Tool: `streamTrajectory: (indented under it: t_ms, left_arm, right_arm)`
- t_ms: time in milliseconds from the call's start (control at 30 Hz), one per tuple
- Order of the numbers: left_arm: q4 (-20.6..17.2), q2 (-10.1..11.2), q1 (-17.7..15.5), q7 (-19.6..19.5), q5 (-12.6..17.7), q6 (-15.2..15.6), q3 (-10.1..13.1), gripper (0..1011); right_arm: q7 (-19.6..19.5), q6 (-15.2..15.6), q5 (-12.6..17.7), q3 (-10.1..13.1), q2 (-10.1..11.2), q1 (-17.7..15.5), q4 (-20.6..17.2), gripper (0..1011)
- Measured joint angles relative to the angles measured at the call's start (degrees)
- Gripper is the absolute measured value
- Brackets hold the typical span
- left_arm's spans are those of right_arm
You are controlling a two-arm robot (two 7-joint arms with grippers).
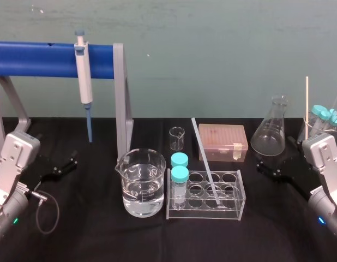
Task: Pick up the stirring rod with one hand, then place it down.
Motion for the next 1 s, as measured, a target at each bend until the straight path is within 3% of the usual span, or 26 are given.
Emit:
streamTrajectory:
  t_ms: [1000]
  left_arm:
    - [0.00, 0.00, 0.00, 0.00, 0.00, 0.00, 0.00, 1000]
  right_arm:
    - [0.00, 0.00, 0.00, 0.00, 0.00, 0.00, 0.00, 1000]
